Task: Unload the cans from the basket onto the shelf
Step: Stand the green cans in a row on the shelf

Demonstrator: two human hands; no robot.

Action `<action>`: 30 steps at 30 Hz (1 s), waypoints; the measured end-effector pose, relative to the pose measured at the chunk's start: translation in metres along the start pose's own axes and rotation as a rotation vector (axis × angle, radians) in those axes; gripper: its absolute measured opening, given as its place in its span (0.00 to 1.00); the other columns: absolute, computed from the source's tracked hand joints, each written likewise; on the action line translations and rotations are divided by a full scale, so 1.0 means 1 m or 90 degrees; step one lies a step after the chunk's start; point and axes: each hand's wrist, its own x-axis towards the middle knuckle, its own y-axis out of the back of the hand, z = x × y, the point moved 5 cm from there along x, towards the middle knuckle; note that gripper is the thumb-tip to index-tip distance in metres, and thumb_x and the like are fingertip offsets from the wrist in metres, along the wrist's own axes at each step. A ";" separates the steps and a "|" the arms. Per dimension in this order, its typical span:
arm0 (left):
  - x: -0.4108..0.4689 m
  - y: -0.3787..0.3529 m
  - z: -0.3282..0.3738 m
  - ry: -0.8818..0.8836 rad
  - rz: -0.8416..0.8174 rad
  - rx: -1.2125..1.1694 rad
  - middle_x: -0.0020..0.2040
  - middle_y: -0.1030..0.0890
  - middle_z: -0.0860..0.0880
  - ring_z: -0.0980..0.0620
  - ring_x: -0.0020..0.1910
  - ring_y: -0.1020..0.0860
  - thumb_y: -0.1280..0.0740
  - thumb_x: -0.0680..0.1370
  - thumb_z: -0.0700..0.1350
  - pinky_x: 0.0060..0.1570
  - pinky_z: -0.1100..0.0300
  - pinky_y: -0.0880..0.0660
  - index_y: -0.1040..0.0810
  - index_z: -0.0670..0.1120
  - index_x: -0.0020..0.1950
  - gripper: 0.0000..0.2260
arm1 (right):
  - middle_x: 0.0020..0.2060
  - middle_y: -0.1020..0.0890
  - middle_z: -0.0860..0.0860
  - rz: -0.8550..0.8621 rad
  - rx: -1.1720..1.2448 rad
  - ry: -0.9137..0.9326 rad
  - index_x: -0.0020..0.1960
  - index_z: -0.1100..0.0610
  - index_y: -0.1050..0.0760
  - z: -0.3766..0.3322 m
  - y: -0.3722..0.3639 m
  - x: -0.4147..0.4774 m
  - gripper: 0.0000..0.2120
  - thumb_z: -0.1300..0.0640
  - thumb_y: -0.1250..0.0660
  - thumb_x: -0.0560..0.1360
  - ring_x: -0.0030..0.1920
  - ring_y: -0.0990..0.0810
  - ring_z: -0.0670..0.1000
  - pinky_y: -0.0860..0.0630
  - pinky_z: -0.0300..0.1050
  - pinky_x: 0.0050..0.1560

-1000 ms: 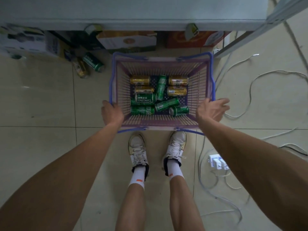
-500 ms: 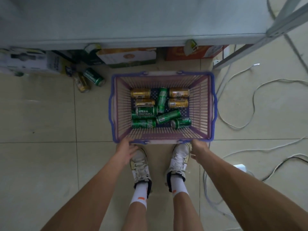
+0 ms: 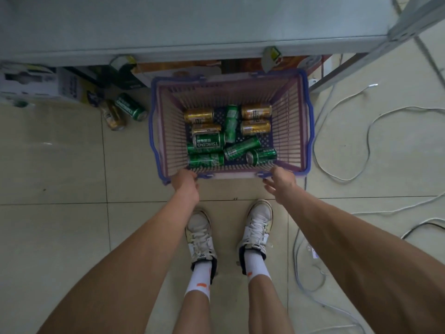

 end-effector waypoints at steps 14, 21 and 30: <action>-0.012 -0.025 0.022 -0.051 -0.039 -0.033 0.43 0.22 0.45 0.49 0.47 0.22 0.40 0.78 0.31 0.50 0.57 0.26 0.25 0.41 0.53 0.09 | 0.56 0.21 0.55 -0.034 -0.272 0.053 0.66 0.60 0.26 -0.052 0.002 0.010 0.17 0.50 0.42 0.84 0.42 0.14 0.55 0.22 0.44 0.37; -0.024 -0.015 0.019 -0.154 -0.028 0.190 0.37 0.16 0.46 0.52 0.33 0.19 0.39 0.81 0.40 0.32 0.59 0.26 0.20 0.42 0.48 0.08 | 0.46 0.15 0.61 0.056 -0.590 0.235 0.50 0.64 0.23 -0.044 0.026 0.009 0.13 0.55 0.40 0.79 0.41 0.14 0.59 0.17 0.52 0.47; -0.025 -0.054 0.086 -0.544 -0.081 0.557 0.37 0.23 0.51 0.53 0.35 0.25 0.38 0.82 0.42 0.34 0.57 0.28 0.25 0.45 0.48 0.05 | 0.39 0.16 0.55 0.007 -0.595 0.437 0.48 0.58 0.20 -0.113 -0.036 0.005 0.08 0.55 0.35 0.79 0.37 0.17 0.53 0.18 0.48 0.40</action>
